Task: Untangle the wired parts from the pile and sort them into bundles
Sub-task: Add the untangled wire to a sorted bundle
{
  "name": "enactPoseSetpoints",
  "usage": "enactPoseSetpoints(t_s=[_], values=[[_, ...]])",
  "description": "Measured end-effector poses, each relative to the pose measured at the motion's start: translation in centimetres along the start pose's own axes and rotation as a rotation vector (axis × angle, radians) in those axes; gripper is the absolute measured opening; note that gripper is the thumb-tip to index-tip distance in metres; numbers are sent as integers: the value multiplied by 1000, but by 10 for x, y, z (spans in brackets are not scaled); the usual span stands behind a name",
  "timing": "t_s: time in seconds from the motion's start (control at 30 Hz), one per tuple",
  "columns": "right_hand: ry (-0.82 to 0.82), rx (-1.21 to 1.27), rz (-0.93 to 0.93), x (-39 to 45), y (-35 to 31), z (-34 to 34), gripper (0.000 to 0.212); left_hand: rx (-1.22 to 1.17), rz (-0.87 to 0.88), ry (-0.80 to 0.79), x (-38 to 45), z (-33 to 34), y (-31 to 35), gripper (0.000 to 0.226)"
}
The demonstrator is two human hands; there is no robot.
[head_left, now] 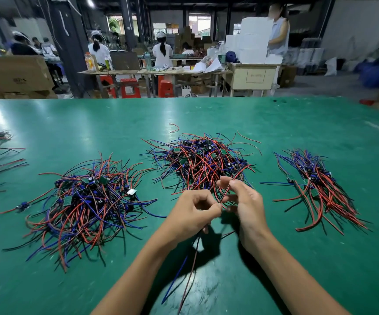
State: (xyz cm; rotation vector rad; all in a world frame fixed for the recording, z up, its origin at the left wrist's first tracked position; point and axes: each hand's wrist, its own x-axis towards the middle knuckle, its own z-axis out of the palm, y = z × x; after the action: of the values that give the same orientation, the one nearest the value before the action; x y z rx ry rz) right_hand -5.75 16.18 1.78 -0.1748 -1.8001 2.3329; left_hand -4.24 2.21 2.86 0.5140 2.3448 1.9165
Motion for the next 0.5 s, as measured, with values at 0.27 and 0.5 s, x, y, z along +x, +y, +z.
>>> enactPoseSetpoints(t_s=[0.27,0.5], values=[[100,220,107,4,-13,-14,24,-30,-71,-218,-6,-5,5,27],[-99,386,269,6,-17,-22,37,-72,-103,-226,-8,-13,14,20]])
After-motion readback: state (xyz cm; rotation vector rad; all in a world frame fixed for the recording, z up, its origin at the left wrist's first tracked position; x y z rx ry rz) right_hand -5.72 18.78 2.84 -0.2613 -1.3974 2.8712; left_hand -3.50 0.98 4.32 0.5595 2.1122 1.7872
